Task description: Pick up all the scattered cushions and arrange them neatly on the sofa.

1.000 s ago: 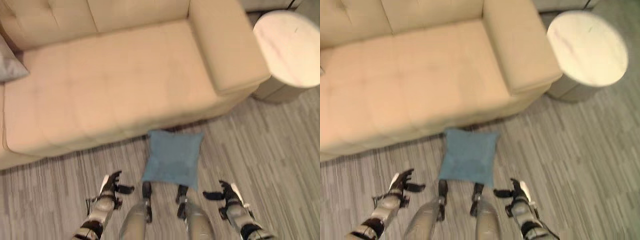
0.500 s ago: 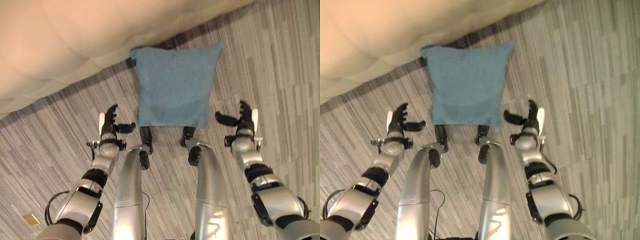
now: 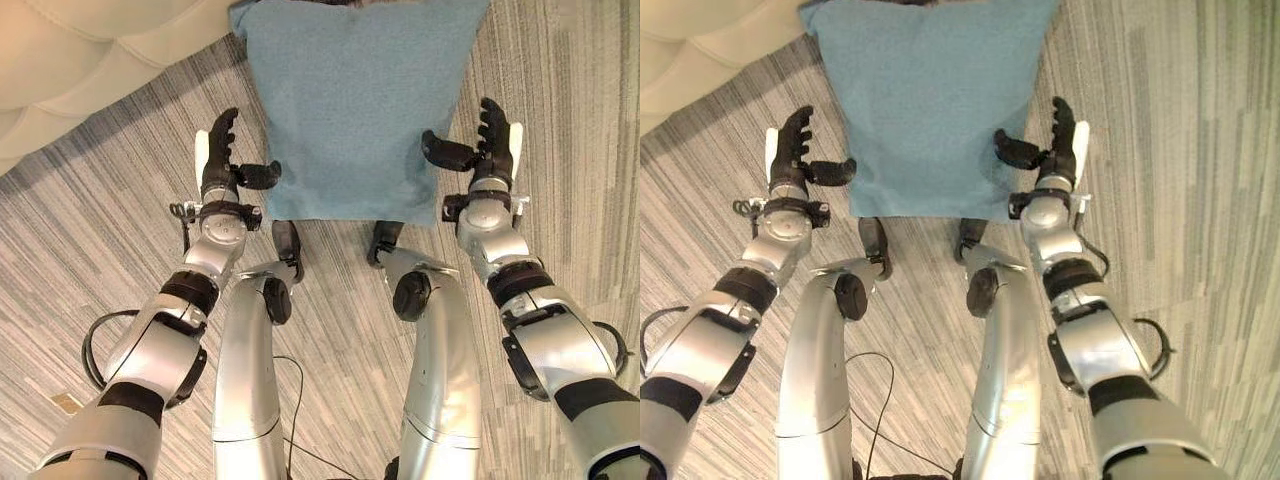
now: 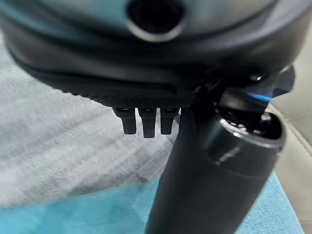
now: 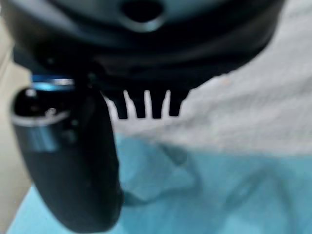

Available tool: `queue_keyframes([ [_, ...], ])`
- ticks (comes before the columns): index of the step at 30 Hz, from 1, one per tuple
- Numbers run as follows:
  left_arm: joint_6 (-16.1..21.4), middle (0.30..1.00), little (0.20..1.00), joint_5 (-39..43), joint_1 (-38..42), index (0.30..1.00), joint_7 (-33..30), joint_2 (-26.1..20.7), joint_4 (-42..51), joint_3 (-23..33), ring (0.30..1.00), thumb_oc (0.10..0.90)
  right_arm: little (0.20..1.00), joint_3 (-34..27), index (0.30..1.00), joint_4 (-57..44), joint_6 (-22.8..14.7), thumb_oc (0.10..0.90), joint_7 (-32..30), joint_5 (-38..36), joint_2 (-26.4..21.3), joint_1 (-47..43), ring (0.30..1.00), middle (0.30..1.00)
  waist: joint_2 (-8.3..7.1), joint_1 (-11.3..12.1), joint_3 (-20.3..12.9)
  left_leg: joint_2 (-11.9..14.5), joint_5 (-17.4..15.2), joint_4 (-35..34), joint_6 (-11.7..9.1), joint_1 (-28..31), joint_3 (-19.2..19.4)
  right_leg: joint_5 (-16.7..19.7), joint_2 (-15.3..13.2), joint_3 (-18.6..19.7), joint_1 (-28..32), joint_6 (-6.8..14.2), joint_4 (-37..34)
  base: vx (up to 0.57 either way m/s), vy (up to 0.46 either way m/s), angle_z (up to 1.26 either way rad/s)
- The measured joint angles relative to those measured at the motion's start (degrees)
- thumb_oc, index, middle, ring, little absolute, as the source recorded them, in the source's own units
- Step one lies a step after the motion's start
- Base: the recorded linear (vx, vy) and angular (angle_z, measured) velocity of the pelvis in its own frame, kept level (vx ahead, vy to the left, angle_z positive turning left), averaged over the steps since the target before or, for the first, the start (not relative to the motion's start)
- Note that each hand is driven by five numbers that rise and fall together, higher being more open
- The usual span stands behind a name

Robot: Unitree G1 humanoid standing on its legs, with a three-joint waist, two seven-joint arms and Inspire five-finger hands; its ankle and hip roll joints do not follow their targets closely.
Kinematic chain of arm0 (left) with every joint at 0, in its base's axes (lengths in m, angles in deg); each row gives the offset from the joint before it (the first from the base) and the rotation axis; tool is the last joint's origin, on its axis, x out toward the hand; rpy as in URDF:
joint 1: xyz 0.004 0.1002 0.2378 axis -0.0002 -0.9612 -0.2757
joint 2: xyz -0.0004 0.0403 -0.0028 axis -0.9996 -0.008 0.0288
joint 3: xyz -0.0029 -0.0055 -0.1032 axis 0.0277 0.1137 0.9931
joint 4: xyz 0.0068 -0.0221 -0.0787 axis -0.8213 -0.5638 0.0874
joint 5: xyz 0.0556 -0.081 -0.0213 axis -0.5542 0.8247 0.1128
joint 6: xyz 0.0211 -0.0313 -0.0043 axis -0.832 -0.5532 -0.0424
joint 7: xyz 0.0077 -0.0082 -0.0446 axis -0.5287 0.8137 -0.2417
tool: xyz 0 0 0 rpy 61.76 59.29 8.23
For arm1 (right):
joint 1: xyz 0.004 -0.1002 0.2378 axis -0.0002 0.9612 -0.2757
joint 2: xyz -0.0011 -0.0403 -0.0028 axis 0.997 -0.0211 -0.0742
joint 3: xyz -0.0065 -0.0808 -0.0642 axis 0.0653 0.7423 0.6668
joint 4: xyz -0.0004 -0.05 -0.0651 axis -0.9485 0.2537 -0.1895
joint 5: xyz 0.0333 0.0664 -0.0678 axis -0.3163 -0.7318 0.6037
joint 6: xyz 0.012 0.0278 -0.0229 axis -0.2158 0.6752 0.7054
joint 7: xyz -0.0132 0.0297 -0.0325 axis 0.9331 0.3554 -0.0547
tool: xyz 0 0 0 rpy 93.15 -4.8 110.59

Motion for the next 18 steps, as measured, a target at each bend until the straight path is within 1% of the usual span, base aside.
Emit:
queue_keyframes([
  [3,0.0,0.900,0.900,1.9,1.5,0.900,-0.9,2.6,-0.1,-0.2,0.900,0.800,0.900,1.2,0.900,-0.2,-0.1,0.800,-0.8,-1.1,3.6,-1.7,0.900,0.900,0.18,-0.1,0.3,-0.1,-0.1,0.4,0.1,-0.4,0.1,-0.1,-0.2,0.3,-0.5,0.2,0.5,0.00,0.000,0.00],
  [5,0.0,0.900,0.900,3.6,2.4,0.900,-1.1,4.6,-0.1,-1.5,0.900,0.800,0.900,1.1,0.900,0.1,-0.3,0.800,-1.7,-1.6,5.1,-2.0,0.900,0.900,0.17,-0.1,0.3,-0.2,-0.1,0.7,0.2,-0.4,0.1,-0.1,-0.3,0.4,-0.5,0.2,0.8,0.00,0.000,0.00],
  [7,0.0,0.900,0.900,5.4,2.9,0.900,-1.4,7.1,-0.1,-1.7,0.900,0.800,0.900,1.3,0.900,0.0,-0.3,0.800,-2.0,-2.4,5.6,-2.3,0.900,0.900,0.16,-0.3,0.3,-0.2,-0.1,0.8,0.2,-0.4,0.1,-0.1,-0.3,0.4,-0.5,0.2,0.8,0.00,0.000,0.00],
  [8,0.0,0.818,0.818,7.3,3.5,0.818,-2.2,8.4,-0.2,-1.7,0.818,0.745,0.526,1.3,0.526,0.1,-0.3,0.551,-2.1,-2.9,5.8,-2.5,0.526,0.526,0.06,-0.5,0.3,-0.2,-0.1,0.9,0.2,-0.4,0.2,-0.1,-0.3,0.5,-0.5,0.3,0.9,0.00,0.000,0.00],
  [9,0.0,0.540,0.540,8.3,3.8,0.540,-2.3,9.0,-0.2,-1.8,0.540,0.560,0.427,1.3,0.427,0.1,-0.5,0.485,-2.1,-3.3,5.9,-2.5,0.427,0.427,-0.02,-0.6,0.4,-0.2,-0.1,0.9,0.2,-0.3,0.2,-0.1,-0.2,0.5,-0.5,0.3,0.9,0.00,0.000,0.00],
  [10,0.0,0.420,0.420,8.9,4.1,0.420,-2.3,9.4,-0.2,-1.8,0.420,0.480,0.305,1.3,0.305,0.0,-0.6,0.403,-2.1,-4.0,5.9,-2.5,0.305,0.305,-0.12,-0.8,0.4,-0.2,0.0,1.0,0.1,-0.3,0.1,0.0,-0.1,0.5,-0.4,0.3,0.9,0.00,0.000,0.00],
  [11,0.0,0.300,0.300,9.1,4.1,0.300,-2.4,9.1,-0.2,-1.8,0.300,0.400,0.300,1.2,0.300,0.0,-1.1,0.400,-2.1,-5.0,6.0,-2.5,0.300,0.300,-0.14,-1.1,0.4,-0.2,0.0,1.0,0.1,-0.3,0.1,0.0,0.0,0.5,-0.4,0.2,0.9,0.00,0.000,0.00],
  [13,0.0,0.300,0.300,9.8,3.9,0.300,-2.8,7.8,-0.2,-1.7,0.300,0.400,0.300,0.9,0.300,-0.7,-2.0,0.400,-2.2,-7.2,5.9,-2.2,0.300,0.300,-0.19,-1.6,0.5,-0.2,0.1,1.0,-0.1,-0.1,0.1,0.2,0.2,0.5,-0.4,0.0,0.9,0.00,0.006,-0.02],
  [15,0.0,0.300,0.300,10.8,3.8,0.300,-3.5,6.5,-0.2,-1.5,0.300,0.400,0.300,0.9,0.300,-1.2,-2.7,0.400,-2.8,-7.8,5.6,-1.7,0.300,0.300,-0.34,-1.7,0.6,-0.1,0.1,1.0,-0.1,0.0,0.1,0.3,0.3,0.5,-0.2,-0.2,0.9,-0.01,0.000,-0.02],
  [18,0.1,0.300,0.300,12.5,3.3,0.300,-3.5,6.4,-0.1,-1.4,0.300,0.400,0.300,1.0,0.300,-2.5,-2.8,0.400,-2.8,-7.9,5.3,-1.3,0.300,0.300,-0.71,-2.0,0.8,0.4,0.1,1.7,0.0,0.4,-0.1,0.6,0.8,0.5,0.6,0.0,0.8,-0.02,-0.007,-0.05],
])
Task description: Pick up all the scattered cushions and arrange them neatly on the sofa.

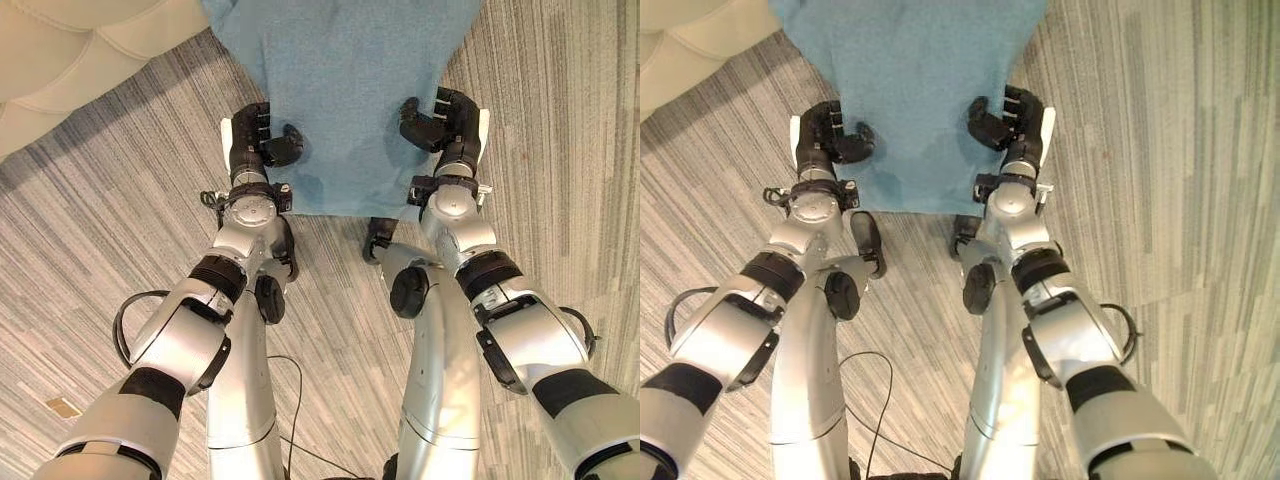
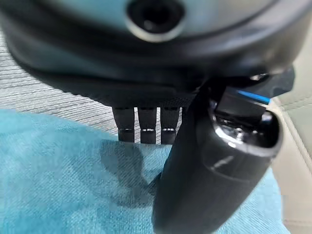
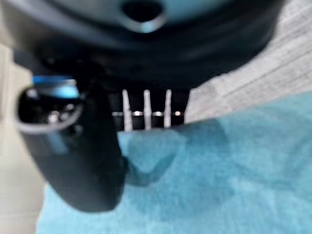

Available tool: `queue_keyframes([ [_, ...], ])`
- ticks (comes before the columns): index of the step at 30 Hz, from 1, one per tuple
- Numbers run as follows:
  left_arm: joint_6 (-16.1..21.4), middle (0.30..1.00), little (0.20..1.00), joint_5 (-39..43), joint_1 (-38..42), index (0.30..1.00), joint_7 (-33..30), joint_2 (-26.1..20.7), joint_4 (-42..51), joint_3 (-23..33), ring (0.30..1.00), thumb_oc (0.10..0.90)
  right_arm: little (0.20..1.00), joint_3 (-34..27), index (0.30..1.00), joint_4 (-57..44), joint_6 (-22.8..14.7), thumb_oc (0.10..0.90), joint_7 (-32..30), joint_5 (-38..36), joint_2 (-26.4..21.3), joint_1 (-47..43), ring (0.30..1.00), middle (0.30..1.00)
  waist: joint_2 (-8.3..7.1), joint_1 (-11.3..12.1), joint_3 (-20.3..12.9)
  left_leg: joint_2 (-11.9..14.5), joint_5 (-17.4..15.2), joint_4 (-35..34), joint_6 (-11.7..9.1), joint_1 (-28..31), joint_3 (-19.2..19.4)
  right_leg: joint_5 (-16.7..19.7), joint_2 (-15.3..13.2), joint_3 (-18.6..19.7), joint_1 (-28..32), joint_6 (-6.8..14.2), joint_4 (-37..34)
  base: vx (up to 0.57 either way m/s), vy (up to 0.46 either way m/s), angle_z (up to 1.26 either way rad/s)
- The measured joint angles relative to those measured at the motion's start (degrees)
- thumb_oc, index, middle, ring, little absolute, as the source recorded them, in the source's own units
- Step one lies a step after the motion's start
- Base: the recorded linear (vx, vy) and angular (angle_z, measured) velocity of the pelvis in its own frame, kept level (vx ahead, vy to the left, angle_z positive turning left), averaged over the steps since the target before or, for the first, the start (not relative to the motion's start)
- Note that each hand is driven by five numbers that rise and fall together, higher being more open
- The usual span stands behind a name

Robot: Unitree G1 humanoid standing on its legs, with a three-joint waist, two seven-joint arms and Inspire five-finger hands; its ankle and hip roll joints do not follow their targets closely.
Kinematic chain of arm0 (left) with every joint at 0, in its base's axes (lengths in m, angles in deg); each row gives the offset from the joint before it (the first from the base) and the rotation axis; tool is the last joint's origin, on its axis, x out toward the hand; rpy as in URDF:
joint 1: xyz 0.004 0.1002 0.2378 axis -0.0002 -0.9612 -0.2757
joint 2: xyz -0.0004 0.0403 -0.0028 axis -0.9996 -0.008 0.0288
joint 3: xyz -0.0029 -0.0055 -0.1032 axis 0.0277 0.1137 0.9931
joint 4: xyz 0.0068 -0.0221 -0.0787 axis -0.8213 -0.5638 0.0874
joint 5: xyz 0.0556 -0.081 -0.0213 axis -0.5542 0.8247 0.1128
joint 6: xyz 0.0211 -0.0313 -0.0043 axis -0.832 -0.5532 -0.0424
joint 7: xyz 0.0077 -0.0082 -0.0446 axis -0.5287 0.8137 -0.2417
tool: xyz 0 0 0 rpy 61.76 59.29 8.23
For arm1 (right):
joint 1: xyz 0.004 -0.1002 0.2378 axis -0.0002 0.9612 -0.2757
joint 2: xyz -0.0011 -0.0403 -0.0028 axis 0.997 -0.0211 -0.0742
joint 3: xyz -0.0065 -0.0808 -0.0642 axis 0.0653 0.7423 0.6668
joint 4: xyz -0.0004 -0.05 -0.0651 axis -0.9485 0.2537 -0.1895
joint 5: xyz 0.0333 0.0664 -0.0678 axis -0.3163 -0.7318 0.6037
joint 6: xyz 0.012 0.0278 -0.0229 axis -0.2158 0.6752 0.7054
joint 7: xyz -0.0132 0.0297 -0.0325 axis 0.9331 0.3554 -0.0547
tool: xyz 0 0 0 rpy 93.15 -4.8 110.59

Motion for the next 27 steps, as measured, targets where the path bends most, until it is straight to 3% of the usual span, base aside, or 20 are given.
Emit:
queue_keyframes([
  [7,0.1,0.300,0.300,0.0,-2.6,0.300,0.1,-3.4,3.5,0.3,0.300,0.400,0.300,0.5,0.300,-5.3,-0.4,0.400,0.1,0.7,0.2,2.7,0.300,0.300,-1.14,-1.0,0.6,0.4,-0.3,1.7,0.6,0.1,0.1,0.5,0.5,0.5,0.3,0.6,0.9,-0.04,-0.015,-0.04],
  [13,0.1,0.300,0.300,-0.2,-6.8,0.300,0.1,-3.2,10.4,4.3,0.300,0.400,0.300,-1.2,0.300,-9.0,-0.3,0.400,0.0,3.0,-0.1,5.8,0.300,0.300,-1.10,-1.0,0.6,-1.0,3.9,-7.1,0.3,3.4,-0.2,3.8,0.3,-0.7,4.2,1.0,-7.4,-0.07,-0.006,0.07],
  [18,-0.7,0.300,0.300,-0.5,-12.5,0.300,0.1,-3.2,16.0,6.8,0.300,0.400,0.300,-3.2,0.300,-15.1,-0.2,0.400,0.2,5.5,-0.3,11.6,0.300,0.300,-1.02,-1.0,0.6,-1.9,8.0,-18.5,-0.7,13.3,-0.5,6.7,0.5,-2.5,14.6,1.4,-17.8,-0.07,-0.013,0.07],
  [19,-0.4,0.300,0.300,-3.0,-16.8,0.300,0.2,-2.6,19.2,6.6,0.300,0.400,0.300,-3.0,0.300,-18.1,-0.6,0.400,0.4,6.5,-0.2,16.4,0.300,0.300,-0.95,-1.1,-0.1,-2.6,9.1,-22.1,-1.1,18.0,-0.7,7.5,0.5,-2.7,19.2,1.5,-20.6,-0.07,-0.036,0.12],
  [21,0.1,0.300,0.300,-5.5,-22.2,0.300,0.3,-2.9,23.9,6.6,0.300,0.400,0.300,-4.1,0.300,-22.3,-1.6,0.400,1.4,8.1,-0.6,23.1,0.300,0.300,-0.86,-0.8,-4.1,-3.1,9.4,-25.2,-1.2,21.0,-1.0,7.0,0.3,-3.4,22.1,2.2,-22.8,-0.04,-0.042,0.16],
  [23,0.4,0.300,0.300,-7.1,-23.7,0.300,1.3,-3.7,26.4,7.1,0.300,0.400,0.300,-5.5,0.300,-24.5,-1.5,0.400,2.1,8.3,-1.1,25.5,0.300,0.300,-0.83,-0.7,-4.1,-3.5,10.1,-27.6,-1.4,25.1,-1.4,7.1,0.1,-4.1,26.3,2.0,-24.3,0.03,-0.073,0.15],
  [24,-0.1,0.300,0.300,-7.5,-25.4,0.300,2.3,-4.1,29.8,9.2,0.300,0.400,0.300,-6.4,0.300,-27.4,-1.1,0.400,2.9,8.3,-1.1,27.6,0.300,0.300,-0.90,-0.5,-1.2,-3.9,10.2,-29.9,-1.6,30.5,-1.5,6.7,-0.4,-4.9,31.5,1.9,-25.5,0.06,-0.087,0.13],
  [25,0.0,0.300,0.300,-9.7,-33.2,0.300,3.9,-3.6,33.3,8.7,0.300,0.400,0.300,-6.1,0.300,-31.5,-1.2,0.400,4.6,10.0,-1.1,36.1,0.300,0.300,-0.86,0.5,-2.5,-4.2,11.3,-36.0,-2.6,40.2,-1.7,6.5,0.3,-5.1,40.2,2.6,-30.0,0.14,-0.112,0.13],
  [27,1.7,0.300,0.300,-11.6,-40.1,0.300,4.5,-3.5,35.1,8.5,0.300,0.400,0.300,-5.0,0.300,-33.7,-2.7,0.400,5.7,11.9,-1.5,43.7,0.300,0.300,-0.01,0.6,-9.8,-4.4,11.5,-39.0,-2.9,41.9,-2.7,5.6,0.5,-6.2,41.9,3.5,-31.6,0.11,-0.085,0.15],
])
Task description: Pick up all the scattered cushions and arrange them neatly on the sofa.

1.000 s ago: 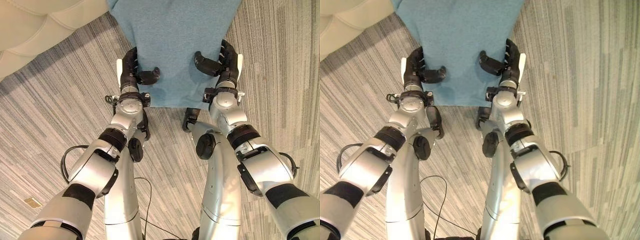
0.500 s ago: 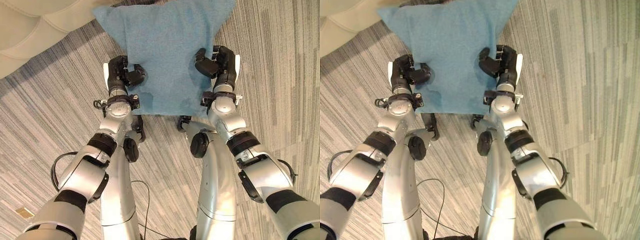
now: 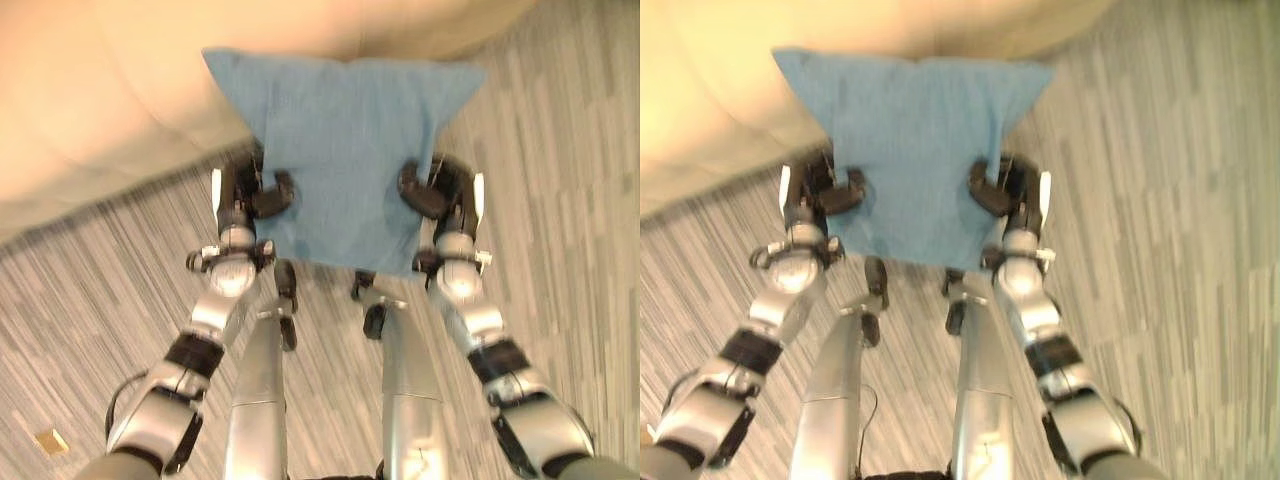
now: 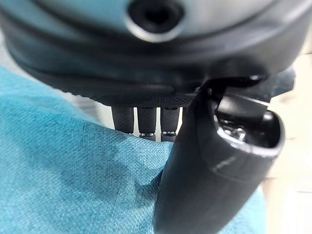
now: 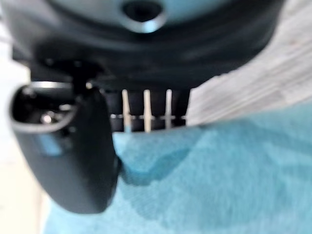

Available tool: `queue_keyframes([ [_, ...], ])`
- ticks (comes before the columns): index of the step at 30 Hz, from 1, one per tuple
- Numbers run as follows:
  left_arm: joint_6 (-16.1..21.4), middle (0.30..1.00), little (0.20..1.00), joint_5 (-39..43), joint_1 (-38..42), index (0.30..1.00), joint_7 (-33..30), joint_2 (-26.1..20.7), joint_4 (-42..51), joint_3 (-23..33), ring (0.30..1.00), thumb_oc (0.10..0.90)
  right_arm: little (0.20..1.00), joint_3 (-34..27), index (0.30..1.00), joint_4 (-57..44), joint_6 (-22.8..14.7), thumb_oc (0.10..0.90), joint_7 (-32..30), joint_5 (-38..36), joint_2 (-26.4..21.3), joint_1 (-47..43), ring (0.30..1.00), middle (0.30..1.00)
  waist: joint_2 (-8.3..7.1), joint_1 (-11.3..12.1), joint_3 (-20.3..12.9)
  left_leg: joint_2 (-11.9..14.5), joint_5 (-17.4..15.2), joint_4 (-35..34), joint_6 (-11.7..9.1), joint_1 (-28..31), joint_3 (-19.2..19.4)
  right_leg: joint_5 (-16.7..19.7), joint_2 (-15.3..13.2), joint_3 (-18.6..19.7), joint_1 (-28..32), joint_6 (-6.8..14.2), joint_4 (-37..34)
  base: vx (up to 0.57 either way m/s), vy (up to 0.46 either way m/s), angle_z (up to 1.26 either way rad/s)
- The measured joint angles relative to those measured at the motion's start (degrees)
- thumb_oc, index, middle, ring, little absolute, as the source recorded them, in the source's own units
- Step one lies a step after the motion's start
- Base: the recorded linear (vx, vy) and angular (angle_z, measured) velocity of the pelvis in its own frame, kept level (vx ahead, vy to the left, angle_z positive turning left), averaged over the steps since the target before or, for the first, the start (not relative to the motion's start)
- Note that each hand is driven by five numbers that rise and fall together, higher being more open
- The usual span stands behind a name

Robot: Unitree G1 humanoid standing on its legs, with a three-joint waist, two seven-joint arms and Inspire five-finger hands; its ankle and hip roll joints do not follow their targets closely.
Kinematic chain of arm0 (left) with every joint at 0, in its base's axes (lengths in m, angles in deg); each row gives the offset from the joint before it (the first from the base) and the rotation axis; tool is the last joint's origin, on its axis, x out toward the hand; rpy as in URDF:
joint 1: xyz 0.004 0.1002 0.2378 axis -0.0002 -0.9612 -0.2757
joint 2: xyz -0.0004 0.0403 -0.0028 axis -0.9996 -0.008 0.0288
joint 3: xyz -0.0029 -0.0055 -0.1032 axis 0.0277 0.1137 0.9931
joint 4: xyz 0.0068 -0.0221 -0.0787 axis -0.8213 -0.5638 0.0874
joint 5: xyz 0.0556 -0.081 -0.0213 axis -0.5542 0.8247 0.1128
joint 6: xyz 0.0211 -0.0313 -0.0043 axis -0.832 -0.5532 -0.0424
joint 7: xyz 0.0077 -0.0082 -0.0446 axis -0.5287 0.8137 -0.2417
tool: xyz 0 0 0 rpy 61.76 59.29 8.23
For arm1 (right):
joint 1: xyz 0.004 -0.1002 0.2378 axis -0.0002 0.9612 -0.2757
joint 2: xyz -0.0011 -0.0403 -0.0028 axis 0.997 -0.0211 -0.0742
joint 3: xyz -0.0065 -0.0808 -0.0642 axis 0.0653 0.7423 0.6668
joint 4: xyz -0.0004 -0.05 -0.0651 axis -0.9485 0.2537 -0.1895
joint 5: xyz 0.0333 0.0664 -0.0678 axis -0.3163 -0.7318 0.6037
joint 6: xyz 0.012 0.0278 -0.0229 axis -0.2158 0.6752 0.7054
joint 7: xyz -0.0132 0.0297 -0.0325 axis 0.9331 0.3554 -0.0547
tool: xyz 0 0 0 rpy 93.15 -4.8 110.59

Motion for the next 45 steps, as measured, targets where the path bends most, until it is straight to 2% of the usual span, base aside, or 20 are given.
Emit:
queue_keyframes([
  [4,0.4,0.300,0.300,-1.0,-3.4,0.300,2.0,0.3,2.1,0.9,0.300,0.400,0.300,-1.7,0.300,-3.9,0.6,0.400,2.0,2.9,-0.7,5.7,0.300,0.300,0.30,1.1,-0.1,-0.2,1.3,-5.8,-1.1,11.1,-2.2,-1.2,0.3,-2.5,11.1,-0.1,-3.1,0.08,-0.103,0.26],
  [9,0.2,0.300,0.300,-1.0,-8.3,0.300,4.2,0.9,2.8,2.5,0.300,0.400,0.300,-2.8,0.300,-6.0,1.8,0.400,4.3,6.3,-0.9,7.8,0.300,0.300,0.60,1.5,0.2,0.2,3.4,-13.3,-2.1,23.0,-3.7,-1.5,1.3,-5.1,22.9,0.1,-8.3,0.18,-0.090,0.15],
  [10,0.1,0.300,0.300,-1.1,-12.3,0.300,4.3,0.9,3.2,2.0,0.300,0.400,0.300,-2.5,0.300,-6.4,2.0,0.400,5.9,7.5,-0.9,10.3,0.300,0.300,0.61,1.4,-0.3,0.7,4.2,-17.3,-2.4,29.9,-3.9,-1.5,2.3,-5.7,29.5,0.1,-11.5,0.18,-0.044,0.09],
  [11,0.1,0.300,0.300,-1.4,-14.0,0.300,4.6,0.9,3.8,2.1,0.300,0.400,0.300,-2.4,0.300,-6.9,2.0,0.400,6.7,7.6,-1.0,11.1,0.300,0.300,0.86,1.4,-0.8,0.9,3.9,-18.5,-2.3,32.3,-3.9,-2.5,2.8,-5.8,31.7,1.1,-12.3,0.18,-0.042,0.08],
  [14,0.3,0.300,0.300,-2.1,-17.6,0.300,4.7,0.9,6.7,2.5,0.300,0.400,0.300,-3.1,0.300,-10.1,2.0,0.400,8.2,8.3,-1.4,13.4,0.300,0.300,1.65,1.6,-3.4,1.1,4.0,-20.8,-2.5,35.2,-4.2,-3.3,3.1,-6.3,34.4,1.1,-13.4,0.21,-0.021,0.08],
  [23,0.0,0.300,0.300,-2.8,-21.1,0.300,7.0,3.5,8.6,1.7,0.300,0.400,0.300,-7.3,0.300,-13.4,2.8,0.400,10.6,11.9,-3.5,18.9,0.300,0.300,3.82,1.7,-6.0,1.1,4.3,-23.9,-2.8,43.2,-4.9,-3.5,3.6,-9.8,45.2,1.3,-18.5,0.16,0.042,0.19],
  [25,0.0,0.300,0.300,-2.7,-22.0,0.300,7.4,3.8,8.7,1.6,0.300,0.400,0.300,-7.3,0.300,-13.7,2.8,0.400,10.6,11.9,-3.5,19.3,0.300,0.300,3.68,1.8,-7.8,1.0,4.3,-23.7,-2.9,42.6,-4.8,-3.7,3.7,-10.1,45.4,1.7,-19.3,0.15,0.138,0.20],
  [29,0.0,0.300,0.300,-2.6,-22.3,0.300,7.4,3.9,8.7,1.6,0.300,0.400,0.300,-7.2,0.300,-14.1,3.3,0.400,10.6,11.9,-3.5,19.3,0.300,0.300,3.47,3.2,-8.2,0.9,4.1,-23.3,-2.7,42.2,-3.5,-2.7,4.0,-9.9,45.7,1.8,-20.9,0.20,0.136,-0.05],
  [33,0.0,0.300,0.300,-2.6,-24.2,0.300,7.4,3.8,8.7,1.8,0.300,0.400,0.300,-6.3,0.300,-14.1,4.1,0.400,10.9,12.1,-3.2,19.8,0.300,0.300,3.24,4.6,-8.6,1.0,3.1,-24.0,-1.5,44.3,-1.7,-2.8,3.8,-7.8,45.6,2.1,-19.2,0.19,0.234,-0.22],
  [37,-1.2,0.300,0.300,-2.6,-24.6,0.300,8.2,3.0,8.7,2.1,0.300,0.400,0.300,-6.2,0.300,-14.1,4.5,0.400,12.0,12.1,-3.1,20.3,0.300,0.300,2.18,4.3,-8.6,-0.4,2.3,-24.4,-0.1,45.7,-1.1,-3.8,1.1,-6.1,42.4,4.4,-10.4,0.10,0.156,-0.03],
  [40,-1.3,0.300,0.300,-3.2,-24.7,0.300,8.4,2.1,8.7,2.6,0.300,0.400,0.300,-6.1,0.300,-14.2,4.5,0.400,12.5,12.1,-1.8,20.9,0.300,0.300,0.77,4.3,-8.9,-1.1,1.0,-23.3,1.2,45.6,-0.8,-3.5,0.1,-3.3,40.1,5.1,-5.2,0.16,0.054,-0.03],
  [41,-1.3,0.300,0.300,-3.3,-24.9,0.300,8.3,1.9,8.7,3.1,0.300,0.400,0.300,-6.1,0.300,-14.2,4.6,0.400,12.9,12.1,-0.9,21.2,0.300,0.300,0.59,4.2,-9.0,-1.1,0.2,-23.8,2.4,45.9,-1.5,-3.2,0.1,-1.3,38.3,6.1,-2.9,0.19,-0.003,-0.01],
  [42,-1.3,0.300,0.300,-3.4,-25.1,0.300,8.2,1.6,8.7,3.2,0.300,0.400,0.300,-6.0,0.300,-14.3,4.6,0.400,13.1,12.1,-0.4,21.9,0.300,0.300,0.52,3.9,-9.3,-1.0,0.8,-24.7,2.3,46.2,-1.9,-3.6,0.1,0.2,37.8,6.6,-3.2,0.18,-0.056,0.16],
  [45,-1.3,0.300,0.300,-4.0,-25.2,0.300,8.2,0.0,8.7,3.7,0.300,0.400,0.300,-4.9,0.300,-14.4,4.6,0.400,14.2,12.1,-0.2,22.7,0.300,0.300,-0.73,3.9,-10.2,-0.5,2.5,-27.3,2.1,46.1,-2.7,-3.7,2.2,2.4,36.6,7.0,-11.6,0.16,-0.064,0.15],
])
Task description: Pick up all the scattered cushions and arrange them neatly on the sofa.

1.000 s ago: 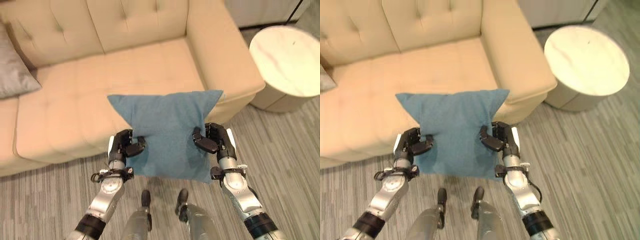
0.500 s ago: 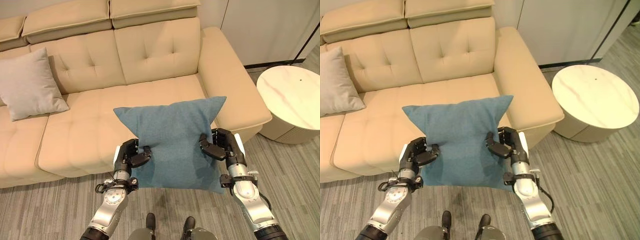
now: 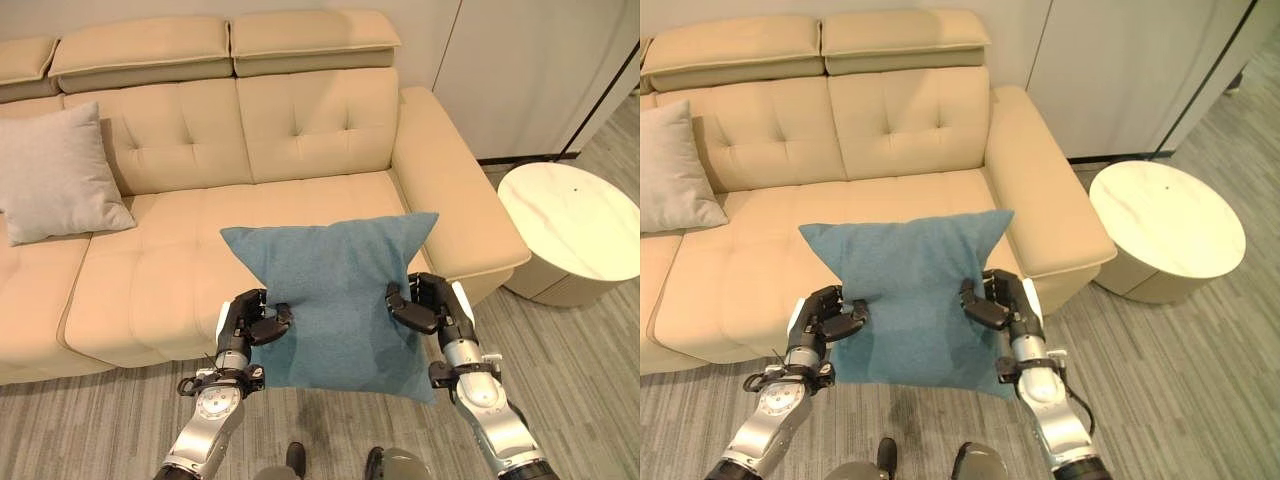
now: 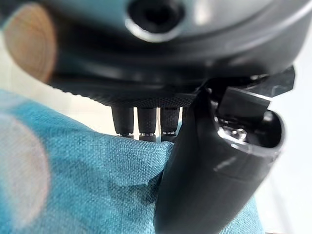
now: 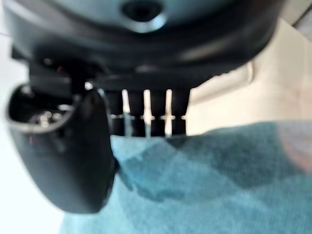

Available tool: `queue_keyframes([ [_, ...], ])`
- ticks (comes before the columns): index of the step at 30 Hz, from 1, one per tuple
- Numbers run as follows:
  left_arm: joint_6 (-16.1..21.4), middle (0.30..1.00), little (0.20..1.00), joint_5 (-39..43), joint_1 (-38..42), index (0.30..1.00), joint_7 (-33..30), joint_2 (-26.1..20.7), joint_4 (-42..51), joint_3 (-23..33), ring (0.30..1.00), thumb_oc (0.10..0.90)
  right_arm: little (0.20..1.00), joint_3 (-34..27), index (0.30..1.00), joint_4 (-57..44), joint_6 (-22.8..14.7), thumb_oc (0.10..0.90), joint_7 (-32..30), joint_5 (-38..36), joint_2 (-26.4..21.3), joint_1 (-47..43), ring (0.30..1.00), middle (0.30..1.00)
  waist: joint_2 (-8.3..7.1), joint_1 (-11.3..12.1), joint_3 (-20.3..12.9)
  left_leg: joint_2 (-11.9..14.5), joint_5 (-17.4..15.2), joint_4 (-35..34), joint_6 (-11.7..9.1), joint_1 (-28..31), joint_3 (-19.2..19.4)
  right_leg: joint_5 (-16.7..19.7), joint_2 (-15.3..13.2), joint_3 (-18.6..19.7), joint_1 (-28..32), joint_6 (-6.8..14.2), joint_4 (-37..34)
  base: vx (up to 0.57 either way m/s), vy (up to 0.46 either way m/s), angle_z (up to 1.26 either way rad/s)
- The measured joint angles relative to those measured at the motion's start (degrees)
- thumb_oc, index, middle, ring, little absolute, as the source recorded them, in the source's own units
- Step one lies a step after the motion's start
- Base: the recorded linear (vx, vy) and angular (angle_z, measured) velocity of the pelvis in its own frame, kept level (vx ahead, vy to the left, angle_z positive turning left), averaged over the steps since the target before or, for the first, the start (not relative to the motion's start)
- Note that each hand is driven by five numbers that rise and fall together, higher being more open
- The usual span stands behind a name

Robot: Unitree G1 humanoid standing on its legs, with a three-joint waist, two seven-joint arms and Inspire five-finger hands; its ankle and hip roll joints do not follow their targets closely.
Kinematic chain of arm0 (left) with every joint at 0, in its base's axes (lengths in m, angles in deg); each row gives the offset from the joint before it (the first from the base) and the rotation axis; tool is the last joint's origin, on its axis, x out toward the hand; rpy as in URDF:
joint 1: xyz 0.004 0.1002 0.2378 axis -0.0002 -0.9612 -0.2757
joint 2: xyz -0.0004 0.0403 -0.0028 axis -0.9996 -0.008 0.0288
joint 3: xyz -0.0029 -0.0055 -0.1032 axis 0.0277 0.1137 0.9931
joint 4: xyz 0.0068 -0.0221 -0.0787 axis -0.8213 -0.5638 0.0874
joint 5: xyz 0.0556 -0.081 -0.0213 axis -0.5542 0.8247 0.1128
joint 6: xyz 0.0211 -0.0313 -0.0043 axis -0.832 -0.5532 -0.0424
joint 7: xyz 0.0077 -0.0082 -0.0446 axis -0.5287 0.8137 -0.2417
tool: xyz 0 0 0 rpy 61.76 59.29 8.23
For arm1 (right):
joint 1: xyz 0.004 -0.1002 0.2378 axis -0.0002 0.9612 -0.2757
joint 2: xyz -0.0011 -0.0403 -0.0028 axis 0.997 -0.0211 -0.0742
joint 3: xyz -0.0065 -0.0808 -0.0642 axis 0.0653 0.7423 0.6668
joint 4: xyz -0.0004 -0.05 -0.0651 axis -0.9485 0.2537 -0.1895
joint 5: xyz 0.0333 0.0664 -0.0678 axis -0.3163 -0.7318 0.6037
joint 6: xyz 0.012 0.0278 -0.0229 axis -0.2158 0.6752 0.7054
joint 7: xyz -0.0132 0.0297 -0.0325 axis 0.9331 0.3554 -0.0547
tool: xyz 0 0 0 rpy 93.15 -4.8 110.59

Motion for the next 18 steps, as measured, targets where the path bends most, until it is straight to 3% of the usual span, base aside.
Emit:
queue_keyframes([
  [1,-0.1,0.300,0.300,-0.1,0.0,0.300,0.0,-0.4,-0.1,0.2,0.300,0.400,0.300,0.5,0.300,0.1,0.0,0.400,0.3,0.0,-0.1,0.4,0.300,0.300,0.01,-0.7,0.0,0.5,0.3,-0.5,0.0,-0.1,-1.6,1.7,2.0,0.8,-0.2,0.5,-5.9,0.31,-0.131,0.53],
  [2,-0.1,0.300,0.300,-0.1,0.6,0.300,-0.1,0.8,-1.3,0.7,0.300,0.400,0.300,1.0,0.300,0.4,0.0,0.400,0.2,0.0,-0.1,0.4,0.300,0.300,0.84,-1.7,0.5,1.9,0.1,-1.3,0.2,-0.2,-4.0,3.2,6.0,7.1,-2.9,0.4,-8.7,0.32,-0.154,0.81],
  [3,-0.2,0.300,0.300,-0.1,0.6,0.300,-0.2,0.4,-1.4,0.7,0.300,0.400,0.300,1.1,0.300,0.5,0.1,0.400,0.2,-0.1,-0.1,0.6,0.300,0.300,0.64,-2.5,0.5,2.0,0.7,-1.5,-0.7,-0.3,-4.7,5.3,6.5,7.5,-2.8,1.1,-11.1,0.27,-0.136,1.23],
  [4,-0.9,0.300,0.300,-0.1,0.1,0.300,0.5,0.8,-1.5,0.1,0.300,0.400,0.300,0.3,0.300,0.6,0.1,0.400,0.1,-0.2,0.1,2.5,0.300,0.300,-0.86,-3.2,-0.1,0.5,0.7,-2.2,-2.9,1.0,-7.7,11.2,5.1,7.1,-1.5,-0.8,-13.8,0.14,-0.079,1.16],
  [5,-1.0,0.300,0.300,-0.1,-0.6,0.300,0.6,1.7,-1.5,-0.3,0.300,0.400,0.300,-0.1,0.300,0.9,0.1,0.400,0.1,-0.3,-0.2,3.1,0.300,0.300,-0.60,-3.4,-0.5,0.3,0.4,-2.2,-3.4,1.2,-8.4,13.3,5.3,6.5,-0.9,-3.7,-13.8,0.22,-0.151,0.92],
  [7,-1.0,0.300,0.300,-0.1,-1.9,0.300,0.8,3.2,-1.0,-1.1,0.300,0.400,0.300,-0.6,0.300,2.4,0.1,0.400,0.2,-0.3,-1.2,2.5,0.300,0.300,1.35,-2.4,-1.0,3.0,0.0,-1.2,-4.2,0.3,-8.2,12.3,7.0,4.4,0.3,-4.8,-14.6,0.19,-0.152,0.47],
  [8,-1.1,0.300,0.300,0.0,-1.8,0.300,1.2,3.6,-0.9,-1.6,0.300,0.400,0.300,-1.7,0.300,2.6,0.5,0.400,0.1,-0.3,-1.2,2.7,0.300,0.300,1.61,-3.3,-0.9,2.9,-0.5,1.9,-5.8,-1.3,-8.1,13.0,7.0,1.9,1.1,-5.6,-15.2,0.08,-0.069,0.76],
  [14,-1.1,0.300,0.300,0.6,-1.4,0.300,1.6,4.1,-1.1,-2.6,0.300,0.400,0.300,-2.7,0.300,2.8,0.5,0.400,0.2,-0.8,-2.0,1.4,0.300,0.300,0.36,-2.9,-0.5,3.0,0.2,19.0,-7.7,-9.5,-1.3,9.9,6.0,-1.3,5.0,-7.1,-16.5,0.11,-0.066,0.43],
  [15,-1.1,0.300,0.300,0.9,-1.4,0.300,1.9,4.2,-1.2,-2.7,0.300,0.400,0.300,-2.7,0.300,2.8,0.5,0.400,0.1,-1.0,-2.1,1.5,0.300,0.300,0.16,-2.7,-0.4,3.1,-1.5,19.9,-6.6,-10.7,1.7,9.5,6.0,-1.6,6.5,-8.3,-18.5,0.22,-0.016,0.20],
  [16,-1.1,0.300,0.300,0.9,-1.4,0.300,2.2,4.2,-1.1,-2.7,0.300,0.400,0.300,-2.7,0.300,2.7,0.5,0.400,0.0,-1.2,-2.2,1.5,0.300,0.300,-0.14,-2.7,-0.4,2.4,-2.2,16.4,-5.4,-10.8,2.1,9.5,5.8,-1.9,7.0,-8.4,-19.6,0.19,0.035,0.30],
  [18,-1.1,0.300,0.300,0.9,-1.4,0.300,2.5,4.1,-1.0,-2.7,0.300,0.400,0.300,-3.0,0.300,2.8,0.5,0.400,0.0,-1.4,-2.1,1.6,0.300,0.300,-0.29,-2.6,-0.4,1.0,-2.1,12.8,-5.4,-12.1,1.4,9.5,5.9,-2.3,7.6,-8.4,-20.5,0.17,0.050,0.24],
])
